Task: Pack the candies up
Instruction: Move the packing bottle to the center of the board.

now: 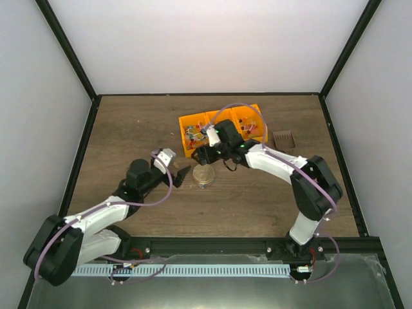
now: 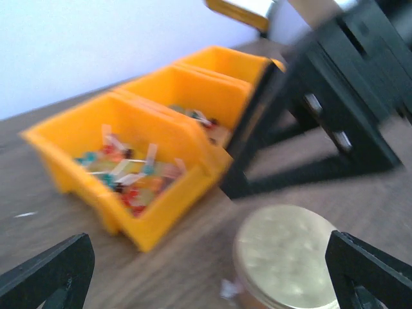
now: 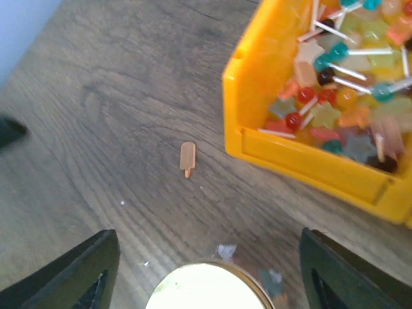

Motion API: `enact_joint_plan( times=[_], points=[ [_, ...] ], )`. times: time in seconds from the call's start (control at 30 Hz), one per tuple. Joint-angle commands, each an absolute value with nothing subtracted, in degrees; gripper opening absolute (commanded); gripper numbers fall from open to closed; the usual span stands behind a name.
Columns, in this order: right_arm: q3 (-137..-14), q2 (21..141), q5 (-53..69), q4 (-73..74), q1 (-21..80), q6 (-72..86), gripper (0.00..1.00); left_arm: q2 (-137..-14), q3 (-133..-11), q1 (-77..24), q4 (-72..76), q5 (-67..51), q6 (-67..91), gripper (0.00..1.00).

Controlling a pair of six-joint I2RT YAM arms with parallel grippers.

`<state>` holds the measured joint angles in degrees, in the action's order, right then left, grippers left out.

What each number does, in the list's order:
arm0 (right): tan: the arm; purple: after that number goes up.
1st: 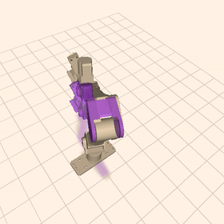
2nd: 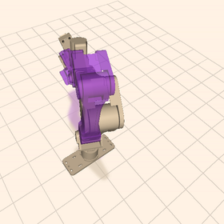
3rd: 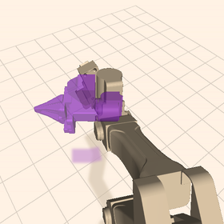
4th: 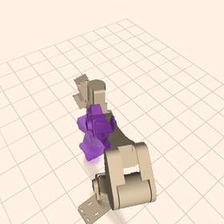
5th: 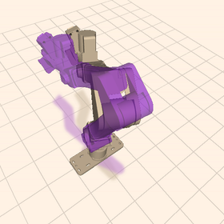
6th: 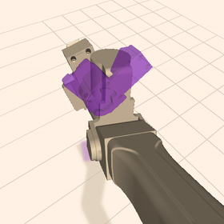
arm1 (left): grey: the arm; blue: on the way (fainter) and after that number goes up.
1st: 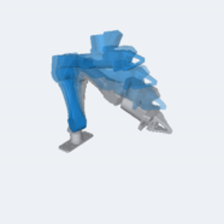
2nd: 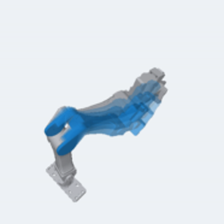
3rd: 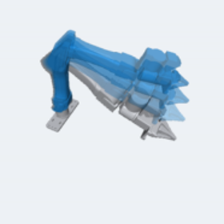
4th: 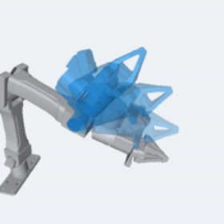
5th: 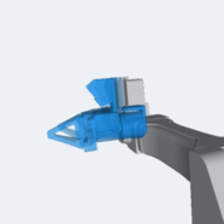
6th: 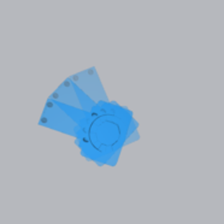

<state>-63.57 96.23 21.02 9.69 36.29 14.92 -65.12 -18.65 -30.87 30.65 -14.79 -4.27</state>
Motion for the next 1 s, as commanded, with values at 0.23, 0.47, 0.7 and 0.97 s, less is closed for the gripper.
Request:
enact_joint_plan(
  times=[0.23,0.47,0.7,0.97],
  points=[
    [-73.2,103.8,7.2,17.4,45.8,10.9,0.69,-52.3,-17.3,-20.0,18.4,6.1,11.8,1.0],
    [-72.0,104.6,10.5,16.5,50.4,12.0,0.51,-52.2,-17.8,-19.0,16.5,12.1,14.6,1.0],
    [-68.3,104.5,14.4,15.0,50.7,13.0,0.45,-52.4,-17.7,-19.1,16.3,13.8,15.8,1.0],
    [-63.8,103.2,12.6,13.5,48.4,14.8,0.43,-53.3,-17.7,-19.0,16.8,15.7,16.8,1.0]
  ],
)
